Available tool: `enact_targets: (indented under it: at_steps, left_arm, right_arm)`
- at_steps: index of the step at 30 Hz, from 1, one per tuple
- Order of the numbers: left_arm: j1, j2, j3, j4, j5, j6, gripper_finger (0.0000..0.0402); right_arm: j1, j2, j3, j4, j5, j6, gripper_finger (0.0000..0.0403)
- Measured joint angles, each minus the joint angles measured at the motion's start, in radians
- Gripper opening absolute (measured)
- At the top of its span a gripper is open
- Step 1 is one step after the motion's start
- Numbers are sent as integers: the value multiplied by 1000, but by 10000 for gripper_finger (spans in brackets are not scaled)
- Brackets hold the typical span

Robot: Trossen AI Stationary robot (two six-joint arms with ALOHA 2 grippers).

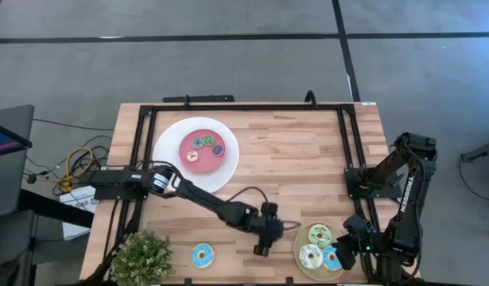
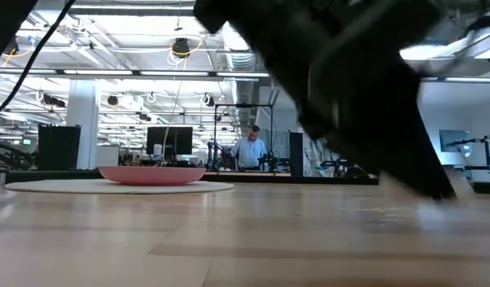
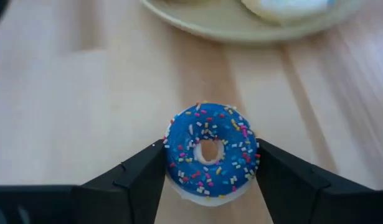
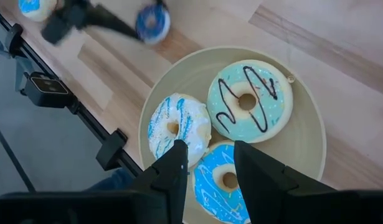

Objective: Pick & Place donuts
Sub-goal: Put the small violet donut on the pink plate

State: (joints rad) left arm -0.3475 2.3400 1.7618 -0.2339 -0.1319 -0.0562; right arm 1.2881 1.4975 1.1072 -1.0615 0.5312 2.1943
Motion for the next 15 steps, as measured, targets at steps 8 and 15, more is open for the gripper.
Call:
enact_targets:
  at_steps: [8, 15]
  left_arm:
    - [111, -192, 2, -191, 26, -72, 224]
    - [239, -413, 2, -447, 14, -25, 224]
  right_arm:
    - [-1, 0, 0, 4, 0, 30, 120]
    - [-43, 0, 0, 16, 2, 31, 120]
